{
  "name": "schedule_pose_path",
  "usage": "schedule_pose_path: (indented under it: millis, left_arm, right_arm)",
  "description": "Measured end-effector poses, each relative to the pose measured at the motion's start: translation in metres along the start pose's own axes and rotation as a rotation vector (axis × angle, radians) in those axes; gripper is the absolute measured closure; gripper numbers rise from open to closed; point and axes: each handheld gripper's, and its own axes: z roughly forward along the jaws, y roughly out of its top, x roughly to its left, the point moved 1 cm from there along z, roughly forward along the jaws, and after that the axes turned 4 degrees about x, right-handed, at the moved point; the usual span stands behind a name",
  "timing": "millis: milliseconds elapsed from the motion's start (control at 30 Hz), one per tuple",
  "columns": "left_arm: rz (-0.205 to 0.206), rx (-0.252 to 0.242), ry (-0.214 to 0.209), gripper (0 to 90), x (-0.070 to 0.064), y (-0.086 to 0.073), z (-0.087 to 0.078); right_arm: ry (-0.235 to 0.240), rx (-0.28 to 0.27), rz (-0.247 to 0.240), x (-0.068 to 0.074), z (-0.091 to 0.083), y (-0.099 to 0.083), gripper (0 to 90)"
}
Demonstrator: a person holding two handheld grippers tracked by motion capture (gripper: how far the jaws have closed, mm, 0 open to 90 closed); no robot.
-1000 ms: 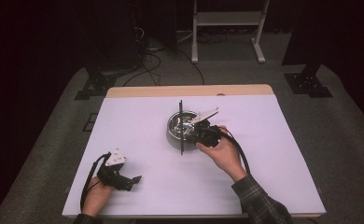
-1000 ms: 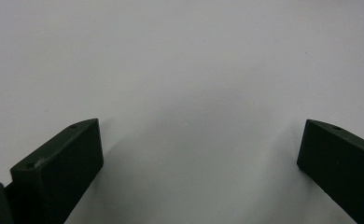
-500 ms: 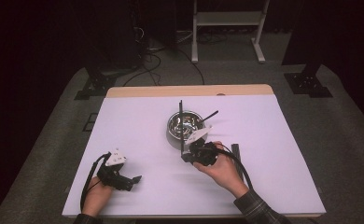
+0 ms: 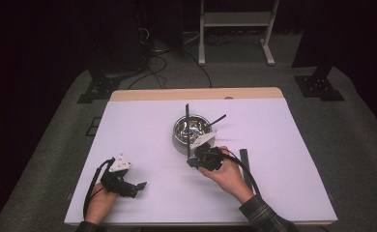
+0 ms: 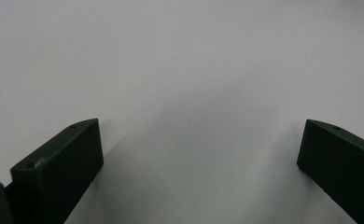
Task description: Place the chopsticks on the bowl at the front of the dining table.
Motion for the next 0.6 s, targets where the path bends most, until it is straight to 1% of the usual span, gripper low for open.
schedule_pose_path:
  millis: [300,400,467,600]
  left_arm:
    - [0.000,0.000,0.000,0.0,0.0001,0.0000,0.0000]
    - [0.000,0.000,0.000,0.0,0.0001,0.0000,0.0000]
    - [0.000,0.000,0.000,0.0,0.0001,0.0000,0.0000]
    - [0.000,0.000,0.000,0.0,0.0000,0.0000,0.0000]
  right_arm:
    - [0.000,-0.004,0.010,-0.0034,0.0007,0.0020,89.8]
    - [0.018,-0.010,0.009,-0.0003,0.0001,0.0019,89.8]
    - [0.010,-0.006,-0.005,0.0031,0.0008,0.0027,89.8]
    - [-0.001,-0.011,0.000,0.0019,0.0033,0.0047,89.8]
